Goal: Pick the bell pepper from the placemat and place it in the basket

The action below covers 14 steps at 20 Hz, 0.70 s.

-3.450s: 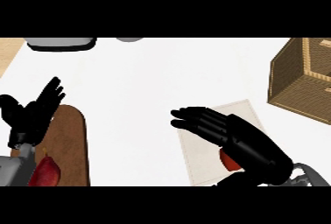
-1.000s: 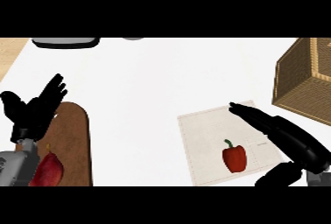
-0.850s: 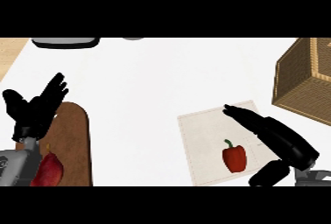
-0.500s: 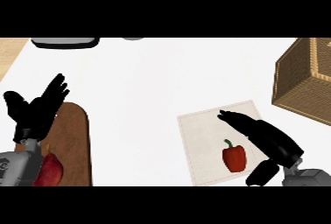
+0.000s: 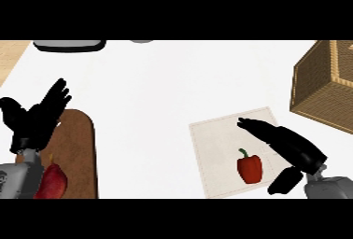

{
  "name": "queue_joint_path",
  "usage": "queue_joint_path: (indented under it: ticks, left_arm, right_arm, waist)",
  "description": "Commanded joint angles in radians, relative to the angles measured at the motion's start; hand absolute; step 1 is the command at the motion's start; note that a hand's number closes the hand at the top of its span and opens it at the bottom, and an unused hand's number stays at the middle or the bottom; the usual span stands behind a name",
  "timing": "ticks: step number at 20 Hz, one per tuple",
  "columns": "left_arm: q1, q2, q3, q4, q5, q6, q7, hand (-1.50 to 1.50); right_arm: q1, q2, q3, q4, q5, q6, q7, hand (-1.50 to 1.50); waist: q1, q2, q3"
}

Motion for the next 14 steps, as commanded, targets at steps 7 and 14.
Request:
queue_joint_path:
  ticks: [7,14]
  left_arm:
    - [-0.088,-0.020,0.026,0.033,-0.035,-0.012,0.054,0.00]
    - [0.033,-0.074,0.016,-0.007,-0.073,-0.021,-0.022,0.00]
  right_arm:
    - [-0.036,0.011,-0.028,0.066,0.001,0.056,-0.099,-1.50]
    - [0.040,0.056,0.032,0.021,0.134,-0.033,-0.061,-1.50]
  waist:
    - [0.000,0.001,0.000]
    - [0.000,0.000,0.000]
